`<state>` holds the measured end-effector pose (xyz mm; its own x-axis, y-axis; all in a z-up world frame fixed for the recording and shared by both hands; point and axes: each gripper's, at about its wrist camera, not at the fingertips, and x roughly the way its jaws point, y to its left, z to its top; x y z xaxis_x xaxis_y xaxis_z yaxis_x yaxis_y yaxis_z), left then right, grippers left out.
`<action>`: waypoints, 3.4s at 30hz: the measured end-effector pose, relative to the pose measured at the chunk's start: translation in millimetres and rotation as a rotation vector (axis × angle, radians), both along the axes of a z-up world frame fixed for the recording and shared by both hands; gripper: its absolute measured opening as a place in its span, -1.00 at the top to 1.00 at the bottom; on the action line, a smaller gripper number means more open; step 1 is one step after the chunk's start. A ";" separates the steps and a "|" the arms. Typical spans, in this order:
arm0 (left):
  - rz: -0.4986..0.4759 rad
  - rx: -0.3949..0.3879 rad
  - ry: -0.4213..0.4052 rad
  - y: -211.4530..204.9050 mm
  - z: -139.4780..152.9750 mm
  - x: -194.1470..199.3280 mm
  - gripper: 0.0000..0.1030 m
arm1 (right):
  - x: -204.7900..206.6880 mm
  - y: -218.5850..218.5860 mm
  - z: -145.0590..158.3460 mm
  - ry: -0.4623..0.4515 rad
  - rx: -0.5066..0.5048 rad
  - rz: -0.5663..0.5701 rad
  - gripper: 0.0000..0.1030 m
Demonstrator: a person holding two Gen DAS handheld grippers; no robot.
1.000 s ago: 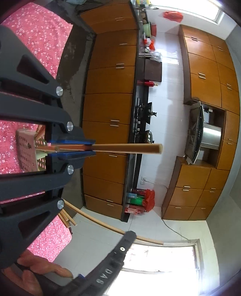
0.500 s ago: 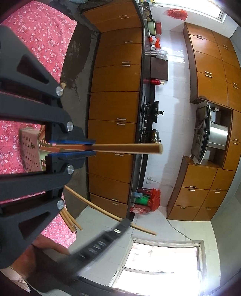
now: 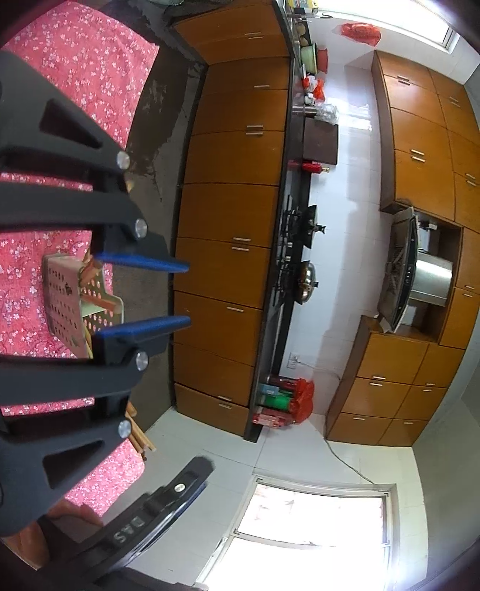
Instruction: Organize utensils
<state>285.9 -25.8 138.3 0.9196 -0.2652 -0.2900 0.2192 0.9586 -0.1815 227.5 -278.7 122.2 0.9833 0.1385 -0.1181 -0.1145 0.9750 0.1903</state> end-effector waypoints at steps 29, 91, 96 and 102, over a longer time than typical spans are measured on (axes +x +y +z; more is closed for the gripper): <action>0.249 0.227 -0.047 50.9 -72.9 -266.5 -0.92 | -198.9 33.5 -91.4 0.171 -0.124 0.005 -0.97; 0.185 0.232 0.105 30.7 -154.0 -295.3 -0.92 | -238.1 33.3 -158.6 0.317 -0.124 -0.064 -0.97; 0.185 0.232 0.103 29.1 -153.8 -294.9 -0.92 | -238.1 33.8 -158.7 0.317 -0.124 -0.065 -0.97; 0.185 0.232 0.104 29.2 -153.8 -295.0 -0.92 | -238.0 34.3 -158.6 0.318 -0.123 -0.064 -0.97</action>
<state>-9.1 3.4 -15.6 0.9084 -0.0118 -0.4180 0.0290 0.9990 0.0348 -10.4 -244.4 -36.4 0.9008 0.0429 -0.4322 -0.0058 0.9962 0.0869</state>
